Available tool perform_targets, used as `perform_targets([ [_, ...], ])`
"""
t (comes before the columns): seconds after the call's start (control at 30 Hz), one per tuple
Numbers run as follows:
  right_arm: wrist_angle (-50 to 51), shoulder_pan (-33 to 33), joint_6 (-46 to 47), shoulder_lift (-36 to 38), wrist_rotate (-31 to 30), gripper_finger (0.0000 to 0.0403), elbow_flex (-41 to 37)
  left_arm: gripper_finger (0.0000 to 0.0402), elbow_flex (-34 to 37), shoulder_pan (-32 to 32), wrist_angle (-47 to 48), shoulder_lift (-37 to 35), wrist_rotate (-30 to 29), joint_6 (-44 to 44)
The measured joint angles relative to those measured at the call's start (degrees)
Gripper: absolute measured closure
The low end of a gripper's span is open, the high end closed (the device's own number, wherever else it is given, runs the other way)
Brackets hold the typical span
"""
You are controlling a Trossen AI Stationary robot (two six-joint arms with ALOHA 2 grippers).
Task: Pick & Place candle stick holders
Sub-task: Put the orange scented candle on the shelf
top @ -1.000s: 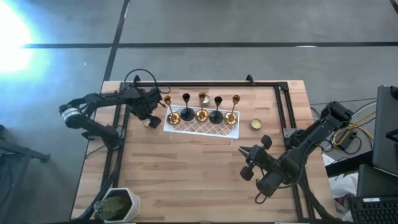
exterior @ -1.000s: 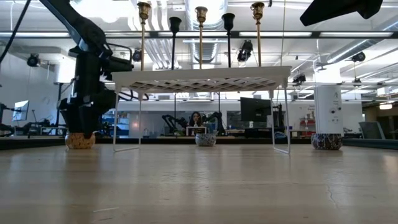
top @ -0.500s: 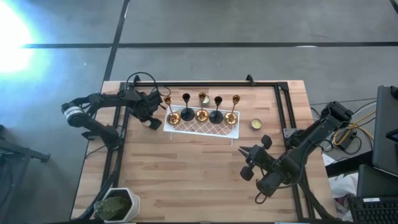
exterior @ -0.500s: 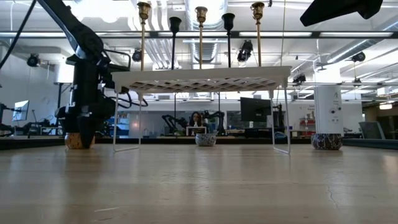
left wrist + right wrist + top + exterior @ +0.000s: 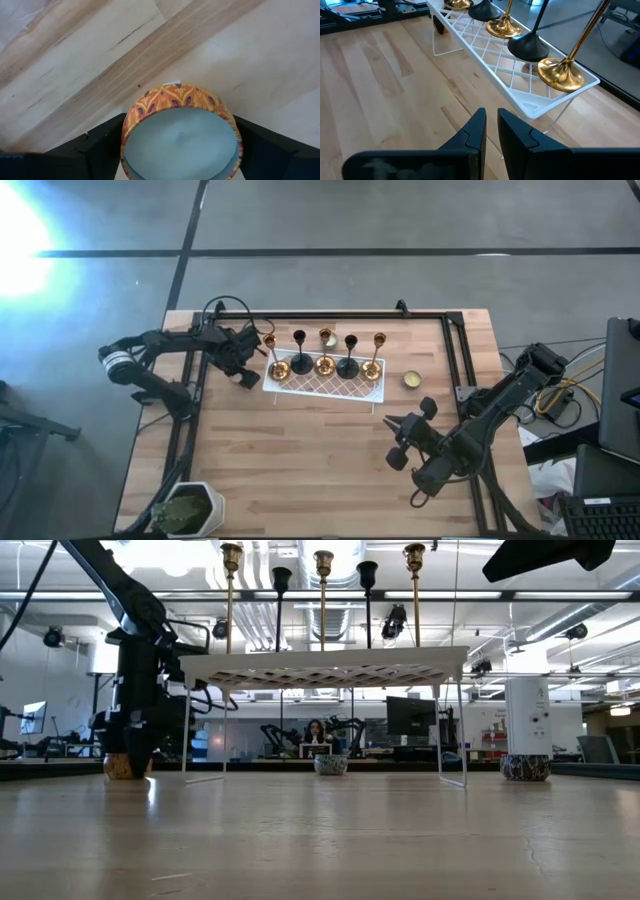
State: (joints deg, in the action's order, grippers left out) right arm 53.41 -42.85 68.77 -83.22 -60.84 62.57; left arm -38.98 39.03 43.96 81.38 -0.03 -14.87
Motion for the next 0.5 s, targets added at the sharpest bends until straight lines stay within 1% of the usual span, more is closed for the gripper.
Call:
perform_targets([
  [0.1, 0.0, 0.0, 0.0, 0.0, 0.0, 0.036, 0.0, 0.0099, 0.0, 0.0, -0.3, 0.0, 0.0, 0.2],
  [0.4, 0.0, 0.0, 0.0, 0.0, 0.0, 0.036, 0.0, 0.01, 0.0, 0.0, -0.4, -0.3, -0.6, 1.3],
  [0.5, 0.0, 0.0, 0.0, 0.0, 0.0, 0.036, 0.0, 0.01, -0.3, 0.0, 1.2, -1.1, -1.0, 1.7],
])
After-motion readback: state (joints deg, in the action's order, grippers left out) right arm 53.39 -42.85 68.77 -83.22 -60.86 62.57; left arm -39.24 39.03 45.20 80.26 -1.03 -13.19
